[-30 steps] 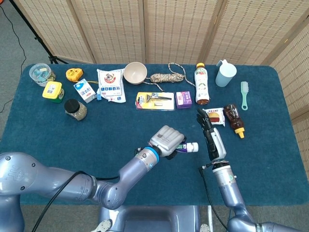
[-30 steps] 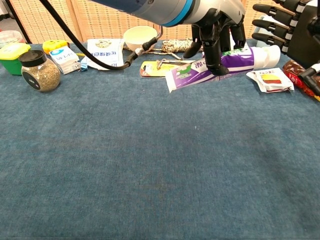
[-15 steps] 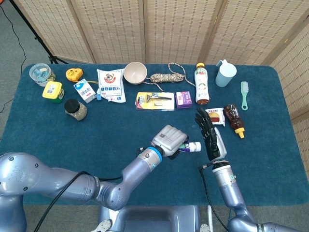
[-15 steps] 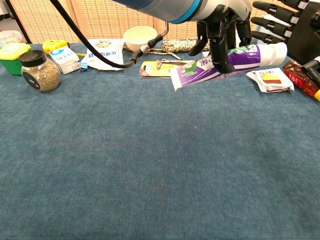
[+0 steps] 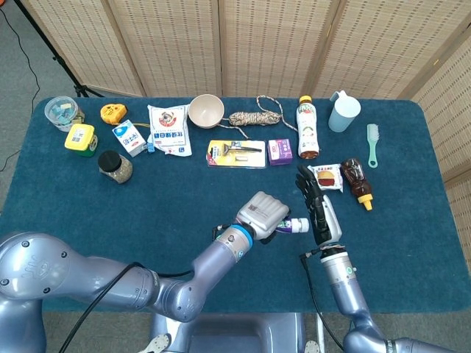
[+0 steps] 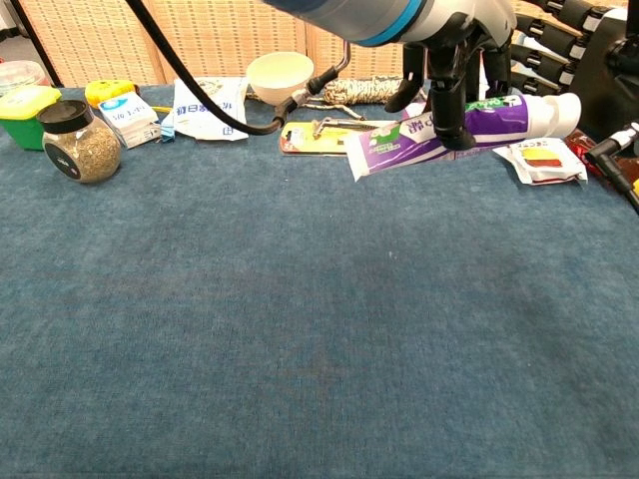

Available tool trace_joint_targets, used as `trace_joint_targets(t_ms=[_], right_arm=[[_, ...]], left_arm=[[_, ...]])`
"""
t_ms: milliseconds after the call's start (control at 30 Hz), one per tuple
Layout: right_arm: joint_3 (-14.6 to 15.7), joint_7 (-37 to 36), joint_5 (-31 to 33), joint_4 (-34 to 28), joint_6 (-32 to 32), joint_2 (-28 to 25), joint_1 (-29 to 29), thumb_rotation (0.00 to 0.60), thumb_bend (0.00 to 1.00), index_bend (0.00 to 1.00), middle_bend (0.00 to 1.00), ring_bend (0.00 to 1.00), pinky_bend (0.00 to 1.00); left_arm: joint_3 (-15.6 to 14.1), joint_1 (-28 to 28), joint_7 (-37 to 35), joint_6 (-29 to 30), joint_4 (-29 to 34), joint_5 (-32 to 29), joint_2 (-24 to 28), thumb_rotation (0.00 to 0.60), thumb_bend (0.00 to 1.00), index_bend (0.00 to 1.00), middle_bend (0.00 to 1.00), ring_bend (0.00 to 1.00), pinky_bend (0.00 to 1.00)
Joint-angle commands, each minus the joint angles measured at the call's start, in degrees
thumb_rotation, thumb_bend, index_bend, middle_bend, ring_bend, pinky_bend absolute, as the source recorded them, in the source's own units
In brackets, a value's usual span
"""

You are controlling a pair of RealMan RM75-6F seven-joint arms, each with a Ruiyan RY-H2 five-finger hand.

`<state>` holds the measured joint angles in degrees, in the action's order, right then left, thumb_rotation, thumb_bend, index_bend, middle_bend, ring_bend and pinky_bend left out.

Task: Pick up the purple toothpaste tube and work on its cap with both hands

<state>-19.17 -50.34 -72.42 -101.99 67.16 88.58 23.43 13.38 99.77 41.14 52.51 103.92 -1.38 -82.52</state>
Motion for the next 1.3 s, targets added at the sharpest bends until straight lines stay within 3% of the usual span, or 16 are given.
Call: trace_joint_targets(t_ms=[33,1300], right_arm=[[-0.01,0.20,0.11,0.22,0.05,0.25,-0.01,0.073,0.00,0.00,0.00,0.00,0.00],[0.86,6.99,-1.19,0.55,0.71,2.00,0.65,0.072,0.00,0.00,0.00,0.00,0.00]], left_arm=[[0.16,0.80,0.88,0.39,-0.27,-1.10,-0.30,0.600,1.00,0.64,0.68,0.63,0.69],[4.33,5.14,8.31,2.65,-3.64,-9.77,-2.44,0.600,1.00,0.65,0.69,0.63,0.69]])
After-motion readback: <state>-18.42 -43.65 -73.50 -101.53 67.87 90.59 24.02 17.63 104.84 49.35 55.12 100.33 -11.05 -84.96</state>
